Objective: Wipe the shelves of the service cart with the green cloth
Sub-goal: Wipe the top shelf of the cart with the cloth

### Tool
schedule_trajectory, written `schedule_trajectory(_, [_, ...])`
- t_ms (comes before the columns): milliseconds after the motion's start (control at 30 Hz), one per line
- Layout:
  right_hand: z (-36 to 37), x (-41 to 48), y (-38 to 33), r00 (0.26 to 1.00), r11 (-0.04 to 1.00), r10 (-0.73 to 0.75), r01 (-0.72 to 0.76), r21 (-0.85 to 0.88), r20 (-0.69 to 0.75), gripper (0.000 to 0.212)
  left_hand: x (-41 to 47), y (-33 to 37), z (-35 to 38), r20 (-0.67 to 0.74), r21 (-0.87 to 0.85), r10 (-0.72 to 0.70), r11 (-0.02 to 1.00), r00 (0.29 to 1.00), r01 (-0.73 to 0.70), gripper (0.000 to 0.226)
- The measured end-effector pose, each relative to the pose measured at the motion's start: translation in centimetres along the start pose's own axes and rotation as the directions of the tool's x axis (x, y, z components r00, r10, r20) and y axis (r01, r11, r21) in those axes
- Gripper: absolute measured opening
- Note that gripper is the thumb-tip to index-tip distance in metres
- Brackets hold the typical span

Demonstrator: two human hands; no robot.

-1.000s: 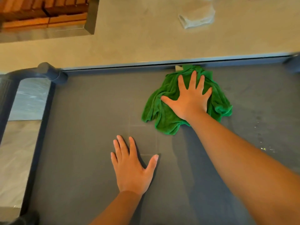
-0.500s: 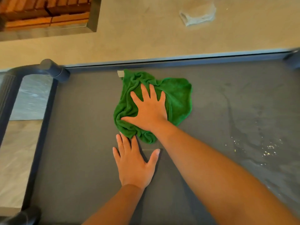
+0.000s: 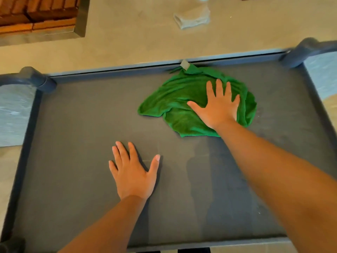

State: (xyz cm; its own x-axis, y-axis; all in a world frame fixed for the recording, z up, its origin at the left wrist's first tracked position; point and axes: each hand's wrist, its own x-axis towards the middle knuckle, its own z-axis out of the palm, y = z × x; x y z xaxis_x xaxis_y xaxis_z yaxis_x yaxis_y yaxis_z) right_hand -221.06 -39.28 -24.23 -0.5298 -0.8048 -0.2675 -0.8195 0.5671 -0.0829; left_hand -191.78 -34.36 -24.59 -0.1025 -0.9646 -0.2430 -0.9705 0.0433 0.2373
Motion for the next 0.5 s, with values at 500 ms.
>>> schedule_trajectory(500, [5.4, -24.2, -3.3, 0.947, 0.975, -0.219, 0.204, 0.084, 0.235, 0.111, -0.2, -0.3, -0.2, -0.027, -0.034, 0.039, 0.999, 0.999, -0.04, 0.111])
